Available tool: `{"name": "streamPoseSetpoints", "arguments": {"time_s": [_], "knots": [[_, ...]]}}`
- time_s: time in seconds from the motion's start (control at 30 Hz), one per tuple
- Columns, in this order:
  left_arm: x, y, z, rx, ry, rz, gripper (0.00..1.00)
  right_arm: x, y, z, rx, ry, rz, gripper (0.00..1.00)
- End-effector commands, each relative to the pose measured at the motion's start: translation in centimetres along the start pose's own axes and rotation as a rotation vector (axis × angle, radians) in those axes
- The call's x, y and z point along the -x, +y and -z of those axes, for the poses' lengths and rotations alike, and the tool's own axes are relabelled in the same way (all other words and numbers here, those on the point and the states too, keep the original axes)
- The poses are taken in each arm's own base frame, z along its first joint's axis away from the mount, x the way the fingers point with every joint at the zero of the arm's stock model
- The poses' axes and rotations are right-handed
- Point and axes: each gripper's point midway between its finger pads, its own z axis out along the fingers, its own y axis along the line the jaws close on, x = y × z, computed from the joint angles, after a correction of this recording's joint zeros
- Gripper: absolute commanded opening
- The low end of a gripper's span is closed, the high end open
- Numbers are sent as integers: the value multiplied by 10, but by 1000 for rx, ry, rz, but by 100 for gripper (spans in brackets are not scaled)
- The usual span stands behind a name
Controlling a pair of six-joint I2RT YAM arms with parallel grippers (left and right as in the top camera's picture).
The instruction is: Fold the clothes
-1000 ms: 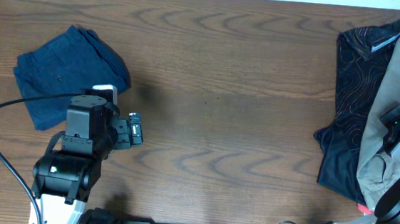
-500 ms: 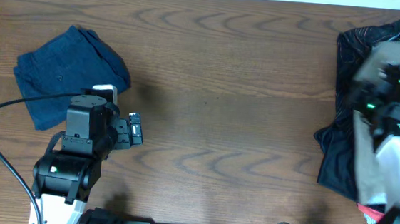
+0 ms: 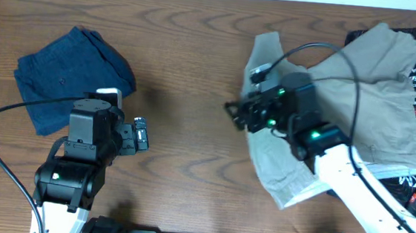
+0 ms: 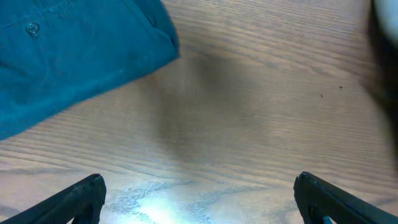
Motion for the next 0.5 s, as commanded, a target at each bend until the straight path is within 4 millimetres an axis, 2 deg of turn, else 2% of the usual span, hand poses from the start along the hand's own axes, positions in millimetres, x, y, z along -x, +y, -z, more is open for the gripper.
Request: {"name": "streamPoseSetpoints", "arguments": {"time_s": [0.0, 0.1, 0.2, 0.33, 0.47], "knots": [[6, 0, 5, 0, -17, 18, 98, 11, -31, 5, -194, -40, 10, 99], [6, 0, 5, 0, -17, 19, 98, 7, -56, 18, -283, -28, -28, 99], [4, -4, 5, -22, -7, 89, 98, -7, -92, 42, -393, 20, -102, 99], [-5, -34, 5, -194, 63, 160, 98, -38, -128, 71, -491, 121, -224, 99], [-25, -54, -8, -292, 189, 227, 98, -64, -143, 88, -519, 206, -321, 99]]}}
